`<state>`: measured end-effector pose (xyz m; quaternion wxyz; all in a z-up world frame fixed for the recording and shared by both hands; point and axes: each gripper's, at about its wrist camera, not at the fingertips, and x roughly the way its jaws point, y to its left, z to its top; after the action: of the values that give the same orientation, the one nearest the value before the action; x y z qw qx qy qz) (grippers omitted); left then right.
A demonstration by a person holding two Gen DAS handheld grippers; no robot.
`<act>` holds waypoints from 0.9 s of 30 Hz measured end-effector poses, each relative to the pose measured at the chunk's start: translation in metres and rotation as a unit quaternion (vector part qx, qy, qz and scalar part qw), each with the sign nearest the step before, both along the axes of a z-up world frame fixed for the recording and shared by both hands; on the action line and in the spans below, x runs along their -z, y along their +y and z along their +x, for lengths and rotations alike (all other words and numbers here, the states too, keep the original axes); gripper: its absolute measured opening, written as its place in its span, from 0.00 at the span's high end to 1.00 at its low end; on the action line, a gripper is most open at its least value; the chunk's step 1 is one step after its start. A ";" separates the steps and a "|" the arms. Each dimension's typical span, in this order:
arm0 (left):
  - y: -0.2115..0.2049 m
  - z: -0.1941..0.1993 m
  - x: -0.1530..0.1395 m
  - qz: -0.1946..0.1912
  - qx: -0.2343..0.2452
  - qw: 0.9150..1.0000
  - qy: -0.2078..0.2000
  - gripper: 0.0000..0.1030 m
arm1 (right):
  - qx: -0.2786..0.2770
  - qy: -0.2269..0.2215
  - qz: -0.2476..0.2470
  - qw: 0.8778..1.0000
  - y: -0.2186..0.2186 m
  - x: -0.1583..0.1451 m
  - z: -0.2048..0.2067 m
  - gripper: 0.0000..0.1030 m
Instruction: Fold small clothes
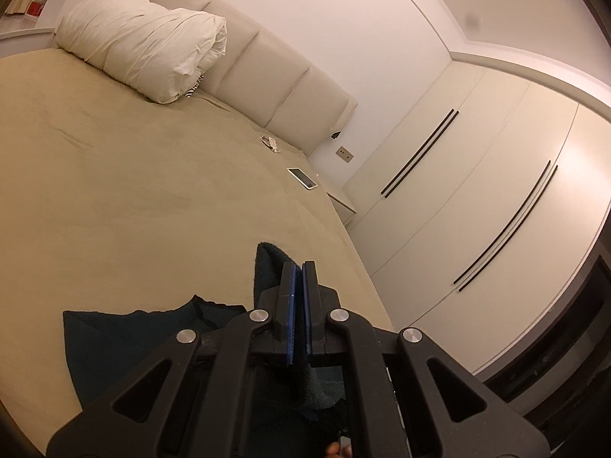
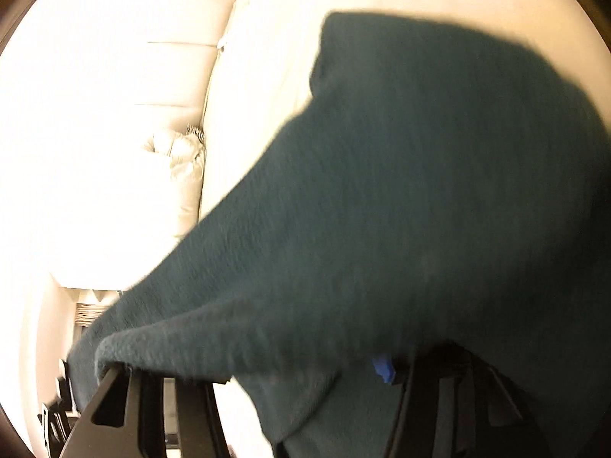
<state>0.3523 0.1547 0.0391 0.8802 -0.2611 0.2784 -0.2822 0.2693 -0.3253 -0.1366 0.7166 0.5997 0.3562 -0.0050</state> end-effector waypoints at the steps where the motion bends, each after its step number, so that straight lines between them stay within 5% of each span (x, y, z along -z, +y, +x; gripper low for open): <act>1: 0.003 0.003 0.009 0.002 -0.001 1.000 0.005 0.98 | -0.003 0.000 -0.002 1.000 -0.003 0.001 0.003 0.53; 4: 0.009 0.002 0.032 0.012 -0.012 1.000 0.019 0.98 | -0.011 0.002 -0.017 1.000 -0.016 0.008 0.000 0.92; 5: 0.014 0.004 0.045 0.010 -0.018 0.999 0.027 0.98 | -0.006 0.000 -0.008 1.000 -0.016 0.013 -0.001 0.93; 12: 0.059 0.017 0.159 0.008 -0.064 0.989 0.129 0.98 | 0.025 -0.018 -0.028 0.999 -0.025 0.012 -0.050 0.95; 16: 0.089 0.026 0.243 -0.008 -0.088 0.972 0.217 0.98 | 0.022 -0.019 -0.046 0.999 -0.022 0.018 -0.055 1.00; 24: 0.098 0.020 0.253 -0.010 -0.081 0.974 0.210 0.97 | -0.025 -0.001 -0.043 0.999 -0.020 0.016 -0.071 0.97; 27: 0.100 0.014 0.249 0.000 -0.071 0.974 0.215 0.97 | -0.048 0.006 -0.085 0.995 -0.018 -0.005 -0.080 0.84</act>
<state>0.3664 0.2546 -0.2098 0.8178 -0.3344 0.4418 -0.1559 0.1893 -0.3431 -0.1320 0.7624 0.5185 0.3871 -0.0041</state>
